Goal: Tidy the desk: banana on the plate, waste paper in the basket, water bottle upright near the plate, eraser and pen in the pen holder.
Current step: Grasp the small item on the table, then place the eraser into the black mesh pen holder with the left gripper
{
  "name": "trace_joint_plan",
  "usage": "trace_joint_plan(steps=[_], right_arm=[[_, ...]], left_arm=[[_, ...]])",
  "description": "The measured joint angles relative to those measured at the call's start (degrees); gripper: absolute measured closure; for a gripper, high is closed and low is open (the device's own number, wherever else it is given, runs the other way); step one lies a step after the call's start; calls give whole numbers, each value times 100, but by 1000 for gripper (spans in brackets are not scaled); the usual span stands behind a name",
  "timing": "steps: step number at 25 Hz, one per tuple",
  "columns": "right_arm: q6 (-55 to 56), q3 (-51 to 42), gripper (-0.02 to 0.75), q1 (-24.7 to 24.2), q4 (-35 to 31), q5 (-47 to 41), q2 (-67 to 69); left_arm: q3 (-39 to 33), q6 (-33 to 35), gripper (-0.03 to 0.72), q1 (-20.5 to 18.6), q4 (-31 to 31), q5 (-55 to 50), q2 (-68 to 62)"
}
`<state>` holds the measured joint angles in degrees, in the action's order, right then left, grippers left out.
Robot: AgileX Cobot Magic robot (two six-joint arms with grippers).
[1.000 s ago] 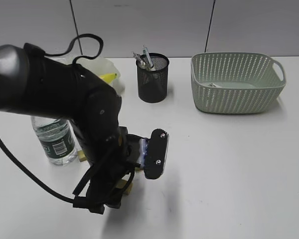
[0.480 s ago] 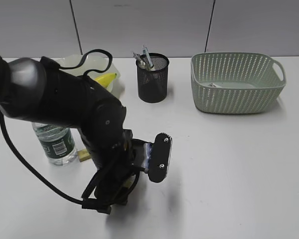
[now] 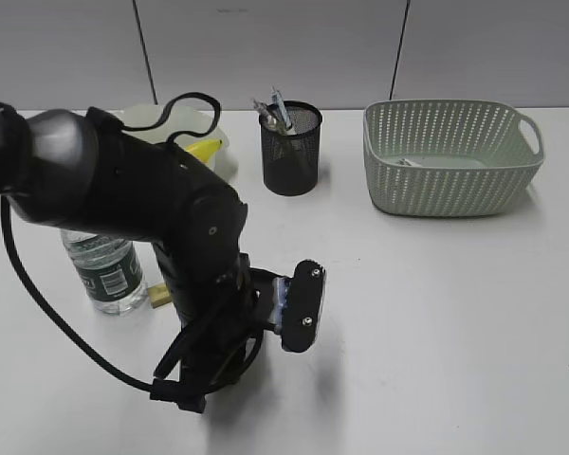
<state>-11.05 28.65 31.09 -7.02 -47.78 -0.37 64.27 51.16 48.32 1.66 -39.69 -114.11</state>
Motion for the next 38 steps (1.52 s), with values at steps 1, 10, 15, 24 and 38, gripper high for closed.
trace_joint_plan(steps=[1, 10, 15, 24, 38], right_arm=[[0, 0, 255, 0, 0, -2, 0], [0, 0, 255, 0, -5, -7, 0], [0, 0, 255, 0, -7, -7, 0], [0, 0, 255, 0, -12, -9, 0], [0, 0, 255, 0, -12, -9, 0]], left_arm=[[52, -61, 500, 0, 41, -135, -12], [505, -921, 500, -6, 608, -659, 528], [1025, -1357, 500, -6, 625, -120, 1165], [2237, -2530, 500, -524, 528, 2432, 994], [4022, -2841, 500, -1764, -2262, 2717, -844]])
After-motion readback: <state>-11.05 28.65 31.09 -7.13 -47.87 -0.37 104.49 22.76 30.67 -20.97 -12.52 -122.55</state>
